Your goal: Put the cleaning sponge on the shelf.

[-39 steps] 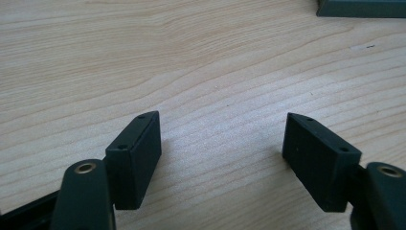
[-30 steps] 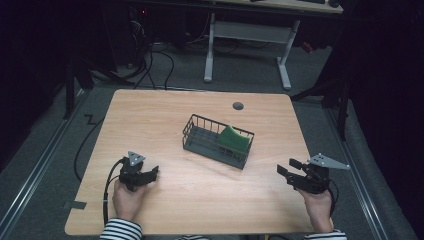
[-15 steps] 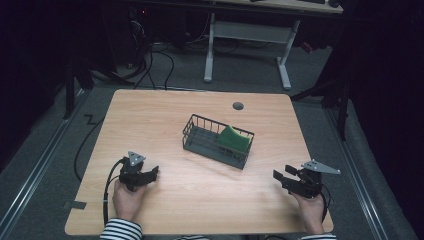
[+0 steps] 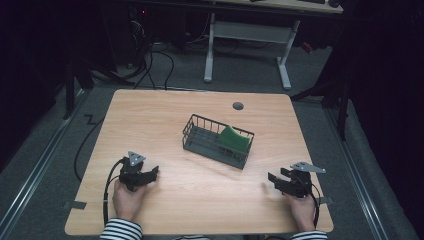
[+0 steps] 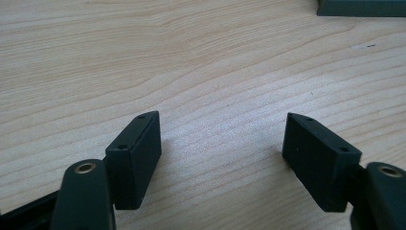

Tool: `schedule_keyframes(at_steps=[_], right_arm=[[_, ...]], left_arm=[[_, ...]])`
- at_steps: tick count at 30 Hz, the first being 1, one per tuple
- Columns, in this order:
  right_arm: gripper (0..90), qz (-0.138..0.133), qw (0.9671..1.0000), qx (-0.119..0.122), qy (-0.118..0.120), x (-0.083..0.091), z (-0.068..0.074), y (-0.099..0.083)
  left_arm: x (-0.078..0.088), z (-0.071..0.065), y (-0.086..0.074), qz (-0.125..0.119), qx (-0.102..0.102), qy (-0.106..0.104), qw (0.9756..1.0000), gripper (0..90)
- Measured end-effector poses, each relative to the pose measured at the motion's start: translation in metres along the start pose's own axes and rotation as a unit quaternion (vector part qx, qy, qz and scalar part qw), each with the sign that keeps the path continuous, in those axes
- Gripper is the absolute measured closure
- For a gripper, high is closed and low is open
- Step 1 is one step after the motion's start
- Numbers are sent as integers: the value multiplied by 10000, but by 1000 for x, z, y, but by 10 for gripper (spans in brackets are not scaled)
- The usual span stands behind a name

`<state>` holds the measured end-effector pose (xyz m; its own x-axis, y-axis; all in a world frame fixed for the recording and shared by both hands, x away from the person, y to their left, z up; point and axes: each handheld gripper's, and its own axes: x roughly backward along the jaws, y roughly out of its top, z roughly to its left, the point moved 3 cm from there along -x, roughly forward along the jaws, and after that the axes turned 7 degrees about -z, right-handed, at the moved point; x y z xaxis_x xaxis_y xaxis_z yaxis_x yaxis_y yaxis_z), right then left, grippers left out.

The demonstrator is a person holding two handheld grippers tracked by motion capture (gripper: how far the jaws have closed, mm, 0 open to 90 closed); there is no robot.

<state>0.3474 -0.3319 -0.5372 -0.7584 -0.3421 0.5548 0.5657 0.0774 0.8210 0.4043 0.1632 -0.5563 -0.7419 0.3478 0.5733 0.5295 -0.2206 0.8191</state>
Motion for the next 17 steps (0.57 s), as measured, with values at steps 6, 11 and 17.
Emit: schedule_keyframes(at_steps=[6,11,17], right_arm=[[360,208,9991,289,-241,-10,3,-7],[343,210,9968,634,-444,-13,7,-9],[320,222,9968,637,-423,-14,8,-9]], left_arm=[[0,0,0,-8,-3,9,10000,299],[0,0,0,-12,-9,18,10000,297],[0,-1,0,-3,-11,19,10000,296]])
